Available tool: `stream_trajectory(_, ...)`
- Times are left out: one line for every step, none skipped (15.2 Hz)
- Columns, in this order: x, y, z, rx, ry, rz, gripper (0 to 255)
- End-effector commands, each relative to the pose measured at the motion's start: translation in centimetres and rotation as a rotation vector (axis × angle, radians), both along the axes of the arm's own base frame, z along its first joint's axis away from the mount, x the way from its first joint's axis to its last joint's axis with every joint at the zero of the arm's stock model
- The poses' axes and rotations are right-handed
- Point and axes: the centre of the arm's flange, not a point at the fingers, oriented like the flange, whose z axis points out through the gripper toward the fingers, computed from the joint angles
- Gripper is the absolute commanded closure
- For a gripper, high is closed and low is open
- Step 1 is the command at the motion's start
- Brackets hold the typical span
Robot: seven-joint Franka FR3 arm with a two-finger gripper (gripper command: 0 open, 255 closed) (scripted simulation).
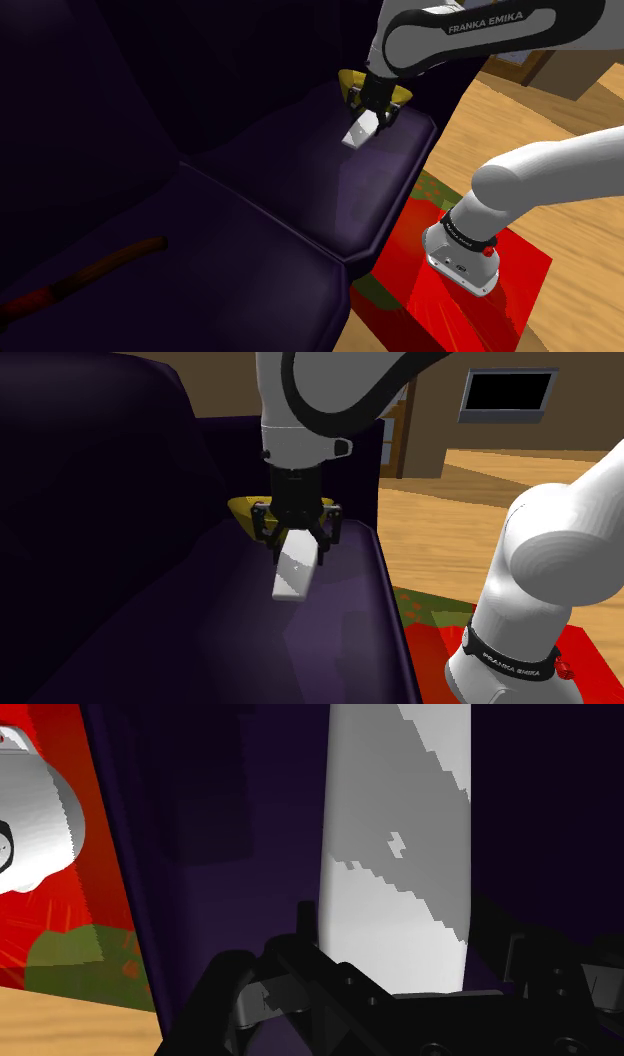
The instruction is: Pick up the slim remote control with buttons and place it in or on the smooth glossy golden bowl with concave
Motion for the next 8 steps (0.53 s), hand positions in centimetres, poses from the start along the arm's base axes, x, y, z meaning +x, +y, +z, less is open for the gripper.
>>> stream_trajectory(0.0,0.0,1.2,0.0,0.0,0.0,255)
stream_trajectory(0.0,0.0,1.7,0.0,0.0,0.0,255)
stream_trajectory(0.0,0.0,2.2,0.0,0.0,0.0,255)
stream_trajectory(0.0,0.0,2.7,0.0,0.0,0.0,255)
stream_trajectory(0.0,0.0,3.3,0.0,0.0,0.0,255)
stream_trajectory(0.0,0.0,3.8,0.0,0.0,0.0,255)
stream_trajectory(0.0,0.0,4.3,0.0,0.0,0.0,255)
stream_trajectory(0.0,0.0,4.9,0.0,0.0,0.0,255)
